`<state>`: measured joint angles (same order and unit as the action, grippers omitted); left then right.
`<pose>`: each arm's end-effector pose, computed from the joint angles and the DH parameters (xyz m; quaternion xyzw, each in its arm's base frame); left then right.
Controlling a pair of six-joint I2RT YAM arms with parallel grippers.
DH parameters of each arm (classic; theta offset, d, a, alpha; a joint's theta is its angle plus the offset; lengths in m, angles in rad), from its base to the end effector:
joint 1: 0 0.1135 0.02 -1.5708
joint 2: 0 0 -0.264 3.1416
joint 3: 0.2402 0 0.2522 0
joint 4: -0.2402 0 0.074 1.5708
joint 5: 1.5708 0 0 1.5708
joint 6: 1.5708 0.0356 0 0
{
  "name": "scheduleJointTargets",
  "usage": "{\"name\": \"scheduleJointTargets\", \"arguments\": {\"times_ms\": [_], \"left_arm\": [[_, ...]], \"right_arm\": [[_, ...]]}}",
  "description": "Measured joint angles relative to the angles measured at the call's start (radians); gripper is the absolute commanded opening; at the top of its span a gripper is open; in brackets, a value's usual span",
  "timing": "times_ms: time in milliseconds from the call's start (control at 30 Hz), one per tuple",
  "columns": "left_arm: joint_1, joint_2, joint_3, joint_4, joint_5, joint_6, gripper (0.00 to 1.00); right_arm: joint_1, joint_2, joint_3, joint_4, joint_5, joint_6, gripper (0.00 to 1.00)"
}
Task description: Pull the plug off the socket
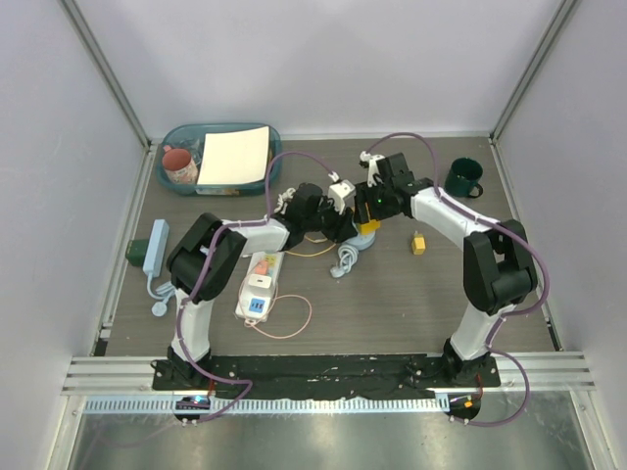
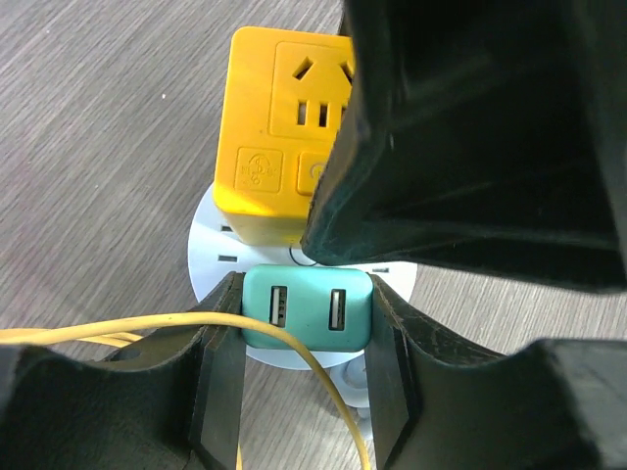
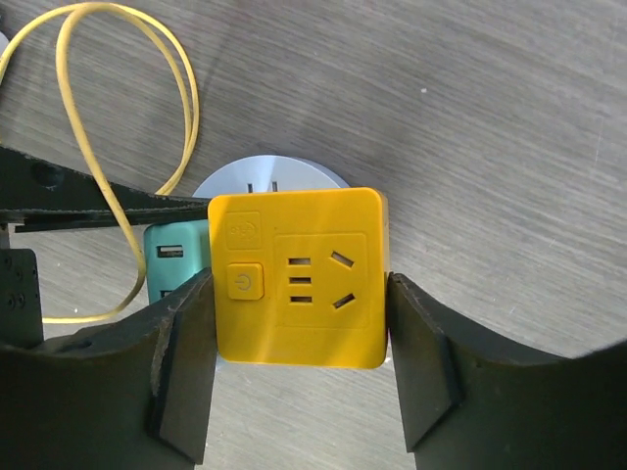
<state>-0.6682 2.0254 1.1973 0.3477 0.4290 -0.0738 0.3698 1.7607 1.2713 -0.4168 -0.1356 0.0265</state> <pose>0.3363 -0.2843 0.1617 0.3502 0.7665 -0.3533 0.4062 0.3541 0.1424 0.2245 -0.1829 0.9255 0.1269 0.3065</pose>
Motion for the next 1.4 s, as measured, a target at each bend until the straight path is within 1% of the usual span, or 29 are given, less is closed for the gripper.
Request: {"name": "scheduleJointTargets", "arguments": {"times_ms": [133, 267, 333, 433, 533, 700, 767, 900, 1000, 1133, 1267, 1400], "left_arm": [[0.005, 0.001, -0.001, 0.002, -0.002, -0.006, 0.00], [0.005, 0.001, -0.008, 0.016, -0.002, -0.014, 0.00], [0.005, 0.001, -0.015, 0.028, -0.001, -0.015, 0.00], [0.001, 0.001, -0.021, 0.048, -0.003, -0.014, 0.00], [-0.003, 0.001, -0.024, 0.060, -0.007, -0.014, 0.00], [-0.003, 0.000, -0.025, 0.065, -0.005, -0.015, 0.00], [-0.003, 0.000, -0.025, 0.064, -0.005, -0.015, 0.00], [-0.003, 0.001, -0.026, 0.054, 0.006, -0.026, 0.00], [-0.001, 0.001, -0.029, 0.055, 0.027, -0.032, 0.00], [0.001, 0.003, -0.034, 0.069, 0.041, -0.039, 0.00], [0.001, 0.005, -0.033, 0.075, 0.036, -0.042, 0.00], [-0.002, 0.011, -0.031, 0.087, 0.033, -0.041, 0.00]], "right_arm": [[0.029, -0.019, -0.034, 0.056, 0.057, 0.013, 0.01], [0.032, -0.076, -0.131, 0.153, 0.100, 0.063, 0.01], [0.018, -0.102, -0.174, 0.189, 0.097, 0.095, 0.01], [-0.049, -0.127, -0.226, 0.244, -0.002, 0.165, 0.01], [-0.081, -0.128, -0.234, 0.248, -0.077, 0.209, 0.01], [-0.088, -0.128, -0.243, 0.250, -0.105, 0.243, 0.01], [-0.068, -0.134, -0.241, 0.242, -0.066, 0.231, 0.01], [0.029, -0.149, -0.209, 0.181, 0.096, 0.167, 0.01], [0.079, -0.153, -0.188, 0.151, 0.197, 0.148, 0.01], [0.092, -0.156, -0.185, 0.140, 0.236, 0.161, 0.01], [0.048, -0.156, -0.187, 0.138, 0.182, 0.169, 0.01], [-0.043, -0.160, -0.223, 0.176, 0.041, 0.219, 0.01]]}}
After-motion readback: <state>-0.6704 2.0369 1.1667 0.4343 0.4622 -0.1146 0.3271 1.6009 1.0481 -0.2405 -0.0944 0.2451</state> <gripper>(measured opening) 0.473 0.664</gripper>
